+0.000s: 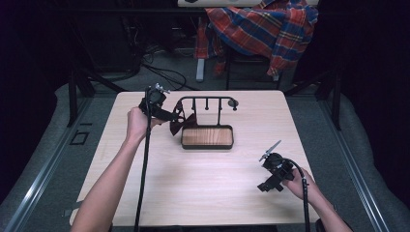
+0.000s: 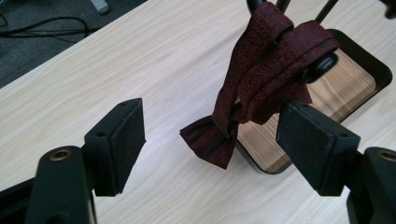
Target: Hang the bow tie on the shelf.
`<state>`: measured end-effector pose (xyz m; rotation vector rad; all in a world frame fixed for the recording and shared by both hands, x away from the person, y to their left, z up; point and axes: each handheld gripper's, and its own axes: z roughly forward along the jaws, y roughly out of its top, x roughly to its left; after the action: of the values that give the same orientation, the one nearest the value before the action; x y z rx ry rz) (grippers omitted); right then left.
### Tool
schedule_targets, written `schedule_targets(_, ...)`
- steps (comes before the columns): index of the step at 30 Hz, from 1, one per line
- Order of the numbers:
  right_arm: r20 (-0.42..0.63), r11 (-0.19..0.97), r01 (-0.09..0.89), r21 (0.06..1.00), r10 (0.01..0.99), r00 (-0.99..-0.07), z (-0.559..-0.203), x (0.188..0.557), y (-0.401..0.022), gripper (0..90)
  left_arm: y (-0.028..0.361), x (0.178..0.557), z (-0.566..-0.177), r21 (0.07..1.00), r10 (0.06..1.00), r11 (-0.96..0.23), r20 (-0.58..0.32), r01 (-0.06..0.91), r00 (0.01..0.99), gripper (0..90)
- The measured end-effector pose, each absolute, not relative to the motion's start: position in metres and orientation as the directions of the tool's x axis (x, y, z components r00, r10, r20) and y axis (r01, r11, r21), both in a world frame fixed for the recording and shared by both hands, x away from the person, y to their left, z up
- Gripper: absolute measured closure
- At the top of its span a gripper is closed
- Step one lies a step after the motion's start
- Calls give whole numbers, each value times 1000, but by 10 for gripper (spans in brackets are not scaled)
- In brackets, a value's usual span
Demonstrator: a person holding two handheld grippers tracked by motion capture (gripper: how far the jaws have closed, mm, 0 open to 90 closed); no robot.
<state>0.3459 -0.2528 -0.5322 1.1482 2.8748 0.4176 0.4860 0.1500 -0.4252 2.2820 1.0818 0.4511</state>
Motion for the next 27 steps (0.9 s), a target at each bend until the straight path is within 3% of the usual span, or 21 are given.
schedule_targets(15,79,693,675,252,681,-728,-531,346,-253,159,158,470,-408,643,768,-501,21,579,641,133)
schedule_targets(27,85,680,680,276,687,-722,-532,343,-252,159,171,422,-404,622,773,-496,-1,606,634,47)
